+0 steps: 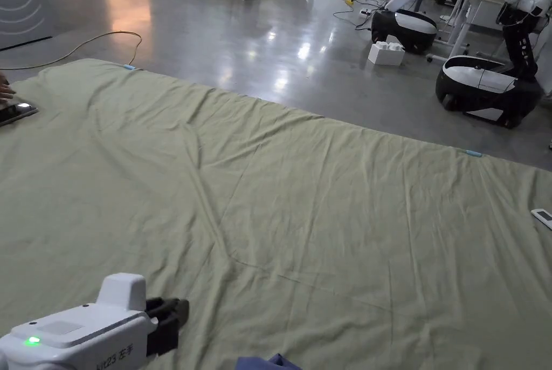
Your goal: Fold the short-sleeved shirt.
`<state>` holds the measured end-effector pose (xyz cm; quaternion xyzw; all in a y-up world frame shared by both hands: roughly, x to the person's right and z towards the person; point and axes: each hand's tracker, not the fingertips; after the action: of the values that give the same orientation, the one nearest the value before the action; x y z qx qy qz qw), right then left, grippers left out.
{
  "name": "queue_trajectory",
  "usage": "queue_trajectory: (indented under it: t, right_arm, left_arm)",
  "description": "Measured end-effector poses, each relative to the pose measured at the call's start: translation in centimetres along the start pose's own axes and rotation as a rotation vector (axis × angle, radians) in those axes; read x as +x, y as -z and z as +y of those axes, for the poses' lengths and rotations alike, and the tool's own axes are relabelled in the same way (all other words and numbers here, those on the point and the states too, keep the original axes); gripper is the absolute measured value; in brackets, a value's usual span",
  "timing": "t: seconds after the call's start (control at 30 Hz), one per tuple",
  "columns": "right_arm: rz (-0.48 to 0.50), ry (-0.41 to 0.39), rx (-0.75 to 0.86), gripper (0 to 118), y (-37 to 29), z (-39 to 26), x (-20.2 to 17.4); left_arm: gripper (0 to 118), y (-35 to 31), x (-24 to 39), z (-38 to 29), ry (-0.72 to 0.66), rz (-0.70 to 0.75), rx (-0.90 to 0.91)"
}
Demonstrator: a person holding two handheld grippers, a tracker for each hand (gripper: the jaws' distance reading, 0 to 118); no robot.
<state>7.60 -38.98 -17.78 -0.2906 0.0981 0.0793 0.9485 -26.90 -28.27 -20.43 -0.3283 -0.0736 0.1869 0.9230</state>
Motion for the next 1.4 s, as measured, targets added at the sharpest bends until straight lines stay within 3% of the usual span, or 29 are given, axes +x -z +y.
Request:
queue_trajectory:
  t: [0.1, 0.2, 0.37, 0.53, 0.67, 0.83, 1.0, 1.17, 1.4]
  right_arm:
    - [0.005, 0.009, 0.002, 1, 0.0, -0.2, 0.2]
    - [0.012, 0.012, 0.004, 1, 0.0, -0.2, 0.3]
    - [0.018, 0.02, 0.007, 1, 0.0, -0.3, 0.4]
    - [0.023, 0.023, 0.01, 1, 0.0, -0.3, 0.5]
    - [0.024, 0.022, 0.011, 1, 0.0, -0.4, 0.6]
    - [0.028, 0.025, 0.012, 1, 0.1, -0.4, 0.7]
    - [0.02, 0.013, 0.017, 1, 0.2, -0.4, 0.5]
    - [0.018, -0.05, 0.019, 1, 0.1, 0.4, 0.2]
    - [-0.027, -0.048, 0.09, 1, -0.5, 6.0, 1.8]
  left_arm:
    - [89, 2.5, -1.1, -1.6, -0.098, -0.174, -0.162]
    - [98, 4.9, -1.8, -3.4, -0.17, -0.288, -0.287]
    - [98, 8.4, -1.8, -5.5, -0.328, -0.399, -0.364]
    - [93, 12.6, -1.2, -7.6, -0.367, -0.485, -0.471]
    - [61, 13.8, -0.9, -8.0, -0.368, -0.498, -0.435]
    - [35, 14.2, -2.0, -8.5, -0.391, -0.503, -0.448]
    - [29, 13.7, -2.6, -8.9, -0.404, -0.522, -0.426]
    - [28, 12.5, -2.2, -8.1, -0.397, -0.544, -0.417]
    - [28, 9.3, -5.9, -3.2, -0.368, -0.546, -0.395]
